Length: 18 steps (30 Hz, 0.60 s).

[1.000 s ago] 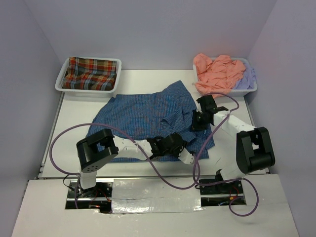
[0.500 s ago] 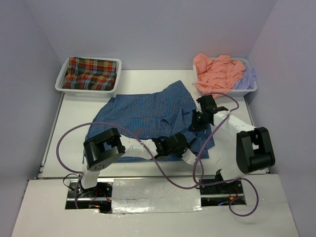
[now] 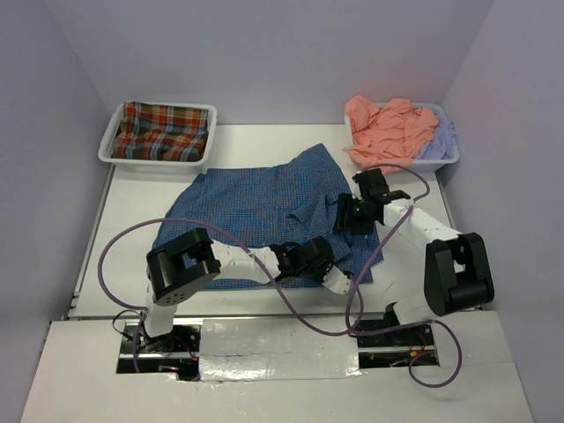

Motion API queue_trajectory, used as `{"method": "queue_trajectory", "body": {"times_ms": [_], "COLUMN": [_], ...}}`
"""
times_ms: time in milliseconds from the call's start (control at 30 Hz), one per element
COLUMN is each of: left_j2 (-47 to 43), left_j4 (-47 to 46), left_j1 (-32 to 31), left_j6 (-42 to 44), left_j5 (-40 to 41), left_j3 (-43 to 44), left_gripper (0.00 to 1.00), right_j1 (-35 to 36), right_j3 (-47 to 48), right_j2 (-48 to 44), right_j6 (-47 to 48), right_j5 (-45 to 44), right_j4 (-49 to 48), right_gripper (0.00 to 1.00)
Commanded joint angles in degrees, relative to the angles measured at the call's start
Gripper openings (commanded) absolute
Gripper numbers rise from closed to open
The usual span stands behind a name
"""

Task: Fold and stack the long sleeve shirts
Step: Fold the shirt

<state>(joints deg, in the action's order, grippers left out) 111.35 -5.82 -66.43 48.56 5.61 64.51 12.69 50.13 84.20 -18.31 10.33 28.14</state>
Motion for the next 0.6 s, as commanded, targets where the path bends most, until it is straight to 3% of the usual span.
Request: {"method": "queue_trajectory", "body": {"times_ms": [0,167,567], "left_j2": [-4.3,-8.2,-16.7], "left_j4": [4.1,11.3,22.5], "left_j1": [0.9,4.0,5.0], "left_j6": [-4.8,-9.4,-13.7], "left_j5": [-5.2,-12.0,-24.3], "left_j3": [1.8,5.8,9.9], "left_gripper": [0.00,0.00,0.00], "right_j1": [-0.5,-1.5,-2.2], "right_j3": [2.3,3.6,4.6], "right_j2": [-4.4,-11.5,-23.6], "right_j6": [0.0,-0.4,-1.8], "right_j5": [-3.4,-7.1,-8.1], "right_j4": [2.2,5.5,15.5], "right_gripper": [0.67,0.77,0.79]}}
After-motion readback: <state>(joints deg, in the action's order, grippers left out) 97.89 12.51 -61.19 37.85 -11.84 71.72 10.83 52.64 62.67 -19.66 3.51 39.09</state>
